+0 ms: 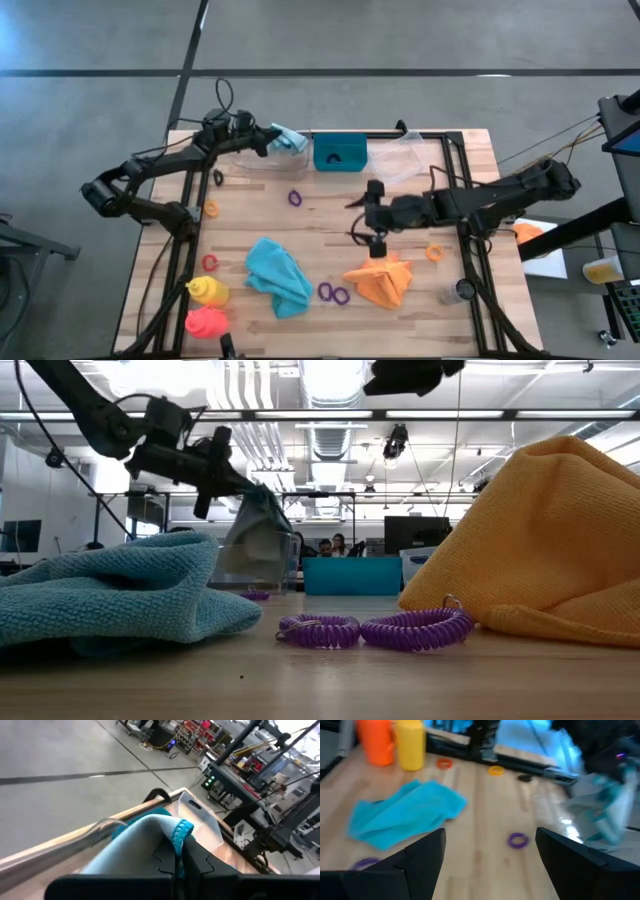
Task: Pick & Place Sports Items
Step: Put the folded light blue towel into the transparent bin
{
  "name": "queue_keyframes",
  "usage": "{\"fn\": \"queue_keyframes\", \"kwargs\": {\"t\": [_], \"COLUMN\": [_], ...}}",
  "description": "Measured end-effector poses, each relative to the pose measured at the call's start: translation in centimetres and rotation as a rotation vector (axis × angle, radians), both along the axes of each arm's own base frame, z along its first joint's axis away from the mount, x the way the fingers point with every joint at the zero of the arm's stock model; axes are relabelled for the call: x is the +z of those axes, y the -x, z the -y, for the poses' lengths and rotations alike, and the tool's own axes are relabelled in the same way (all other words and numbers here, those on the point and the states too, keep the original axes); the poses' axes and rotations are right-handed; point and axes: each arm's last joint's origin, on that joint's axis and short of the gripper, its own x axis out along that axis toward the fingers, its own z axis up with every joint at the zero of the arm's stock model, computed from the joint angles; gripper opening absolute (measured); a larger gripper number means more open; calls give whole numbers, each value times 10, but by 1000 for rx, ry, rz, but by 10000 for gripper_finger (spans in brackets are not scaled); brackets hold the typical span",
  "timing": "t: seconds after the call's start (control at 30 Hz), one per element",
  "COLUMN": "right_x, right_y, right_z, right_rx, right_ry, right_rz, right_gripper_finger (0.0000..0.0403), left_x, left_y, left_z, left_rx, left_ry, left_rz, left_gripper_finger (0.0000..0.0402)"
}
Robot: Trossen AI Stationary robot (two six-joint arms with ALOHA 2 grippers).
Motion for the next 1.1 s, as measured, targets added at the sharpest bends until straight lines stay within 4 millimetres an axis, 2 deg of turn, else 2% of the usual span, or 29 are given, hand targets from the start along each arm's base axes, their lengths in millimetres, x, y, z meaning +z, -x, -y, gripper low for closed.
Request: {"fn": "queue_keyframes", "kwargs": {"t": [0.17, 0.3, 0.4, 0.57, 0.77, 0.93, 1.1], "right_x": [1, 2, 2, 2, 0, -14, -26], "right_y": [-4, -5, -5, -5, -9, -24, -41], "right_z": [29, 50, 61, 69, 70, 76, 93], "right_rx": [-10, 38, 58, 67, 85, 68, -26], "right_ry": [24, -25, -50, -36, 3, 19, 42], "right_rz": [-3, 7, 11, 12, 18, 14, 66], "right_gripper_finger": [311, 311, 311, 311, 311, 311, 311], "left_x": [-11, -7, -5, -3, -10, -6, 6], "left_y": [-10, -17, -18, -17, -15, -14, -10], "left_z": [-10, -14, -14, -13, -11, -8, -2], "left_rx": [-42, -114, -144, -149, -141, -147, -202], "left_ry": [22, -3, -20, -47, -19, -28, -27], "left_rz": [81, 234, 266, 266, 250, 257, 257], "left_gripper_finger": [5, 5, 5, 5, 5, 5, 5]}}
